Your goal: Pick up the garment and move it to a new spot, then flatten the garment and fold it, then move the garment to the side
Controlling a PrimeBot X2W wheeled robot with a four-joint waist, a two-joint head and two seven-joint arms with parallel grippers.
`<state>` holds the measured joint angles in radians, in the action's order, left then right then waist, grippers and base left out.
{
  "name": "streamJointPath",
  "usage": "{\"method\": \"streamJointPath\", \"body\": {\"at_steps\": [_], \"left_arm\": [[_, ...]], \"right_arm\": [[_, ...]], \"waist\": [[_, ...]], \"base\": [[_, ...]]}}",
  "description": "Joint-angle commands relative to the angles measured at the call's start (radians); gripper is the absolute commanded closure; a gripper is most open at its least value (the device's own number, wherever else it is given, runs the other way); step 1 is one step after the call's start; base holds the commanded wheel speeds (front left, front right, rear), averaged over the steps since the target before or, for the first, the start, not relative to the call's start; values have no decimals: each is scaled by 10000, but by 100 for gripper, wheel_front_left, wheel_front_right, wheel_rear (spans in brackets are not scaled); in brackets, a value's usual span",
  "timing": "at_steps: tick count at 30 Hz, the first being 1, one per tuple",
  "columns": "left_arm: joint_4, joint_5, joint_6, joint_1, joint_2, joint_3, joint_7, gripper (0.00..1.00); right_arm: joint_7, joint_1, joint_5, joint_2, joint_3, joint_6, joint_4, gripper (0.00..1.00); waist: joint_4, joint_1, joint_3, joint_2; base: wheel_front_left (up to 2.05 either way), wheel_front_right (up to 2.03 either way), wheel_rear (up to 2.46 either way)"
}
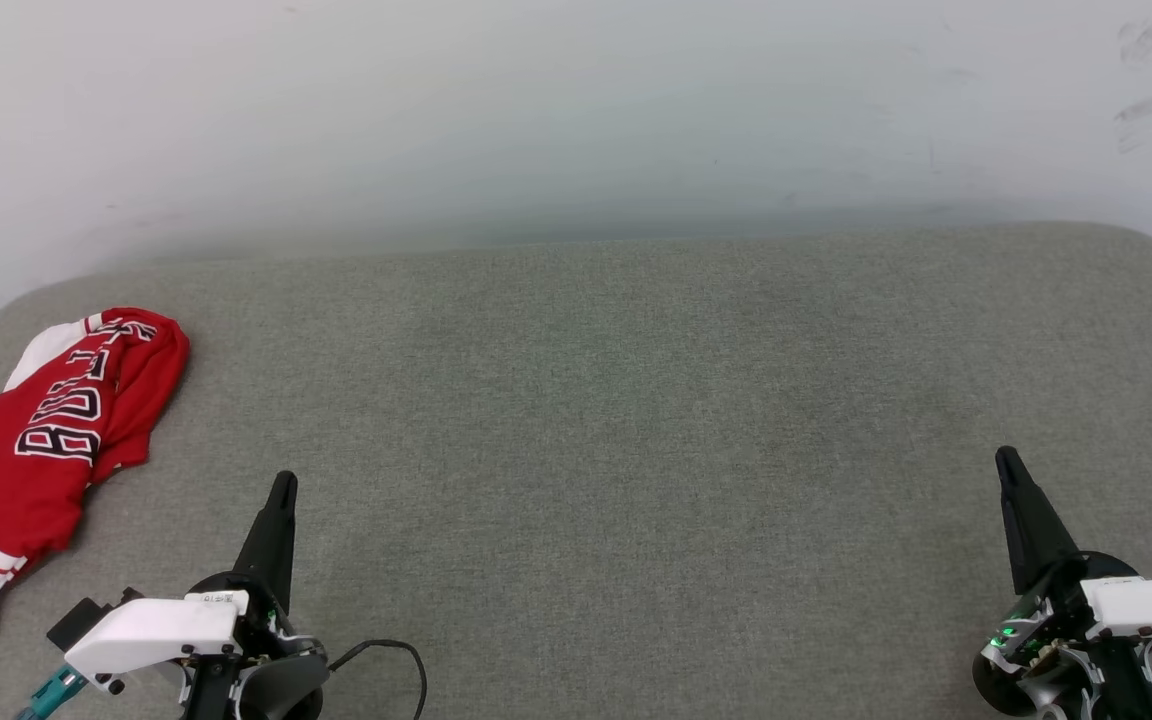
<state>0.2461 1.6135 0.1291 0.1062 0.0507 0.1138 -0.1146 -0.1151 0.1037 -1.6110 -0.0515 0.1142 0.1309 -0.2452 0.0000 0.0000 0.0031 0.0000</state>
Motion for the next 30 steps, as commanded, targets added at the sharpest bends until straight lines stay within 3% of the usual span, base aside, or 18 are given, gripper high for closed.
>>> {"method": "streamJointPath", "body": {"at_steps": [1, 22, 23, 30], "left_arm": [[0, -12, 33, 65, -6, 9, -15, 100], [0, -12, 34, 65, -6, 6, -15, 100], [-1, -1, 0, 0, 0, -5, 1, 0], [160, -125, -10, -300, -32, -60, 190, 0]], "right_arm": [[-5, 100, -40, 27, -3, -3, -1, 100], [-5, 100, -40, 27, 0, -3, -1, 100], [1, 0, 1, 0, 2, 0, 1, 0], [189, -292, 115, 6, -136, -4, -172, 0]], "waist": [[0, 0, 0, 0], [0, 0, 0, 0], [0, 0, 0, -1], [-1, 0, 8, 0]], "base": [[0, 0, 0], [0, 0, 0], [0, 0, 0], [0, 0, 0]]}}
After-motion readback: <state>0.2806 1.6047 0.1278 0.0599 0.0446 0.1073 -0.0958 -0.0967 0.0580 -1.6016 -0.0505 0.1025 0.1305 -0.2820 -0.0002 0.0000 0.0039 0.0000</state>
